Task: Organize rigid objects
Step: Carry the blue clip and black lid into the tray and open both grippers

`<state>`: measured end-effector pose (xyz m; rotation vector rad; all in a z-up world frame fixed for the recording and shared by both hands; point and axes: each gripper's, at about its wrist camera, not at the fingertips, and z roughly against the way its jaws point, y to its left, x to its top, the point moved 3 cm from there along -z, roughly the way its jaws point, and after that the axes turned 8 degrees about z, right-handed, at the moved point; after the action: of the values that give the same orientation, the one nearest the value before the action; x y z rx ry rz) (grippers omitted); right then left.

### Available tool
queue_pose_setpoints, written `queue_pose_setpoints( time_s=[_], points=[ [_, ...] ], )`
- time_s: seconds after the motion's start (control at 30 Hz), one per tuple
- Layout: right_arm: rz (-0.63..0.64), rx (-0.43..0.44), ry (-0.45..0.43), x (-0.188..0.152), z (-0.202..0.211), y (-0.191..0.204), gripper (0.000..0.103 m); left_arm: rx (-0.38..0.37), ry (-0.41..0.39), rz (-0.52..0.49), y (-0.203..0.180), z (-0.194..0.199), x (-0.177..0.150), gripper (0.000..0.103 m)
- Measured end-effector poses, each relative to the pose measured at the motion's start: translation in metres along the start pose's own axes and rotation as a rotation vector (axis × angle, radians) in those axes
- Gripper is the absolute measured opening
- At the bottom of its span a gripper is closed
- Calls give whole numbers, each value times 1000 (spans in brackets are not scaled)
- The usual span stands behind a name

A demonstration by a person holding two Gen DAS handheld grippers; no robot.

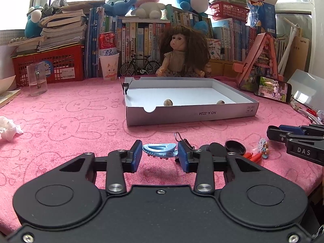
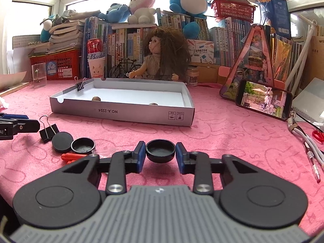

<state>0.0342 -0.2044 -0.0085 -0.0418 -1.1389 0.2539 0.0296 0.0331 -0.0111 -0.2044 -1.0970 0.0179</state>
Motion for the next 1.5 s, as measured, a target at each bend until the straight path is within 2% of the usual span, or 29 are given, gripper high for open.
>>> queue_pose_setpoints(
  time_s=[0.5,1.5],
  points=[
    [-58,-16,-14,17,-10,-9,37,-3,-45,38,-3,-11,36,36],
    [-122,24,-21,43,-33,-13,37,-31,-27,72,-15,-40,56,36]
  ],
)
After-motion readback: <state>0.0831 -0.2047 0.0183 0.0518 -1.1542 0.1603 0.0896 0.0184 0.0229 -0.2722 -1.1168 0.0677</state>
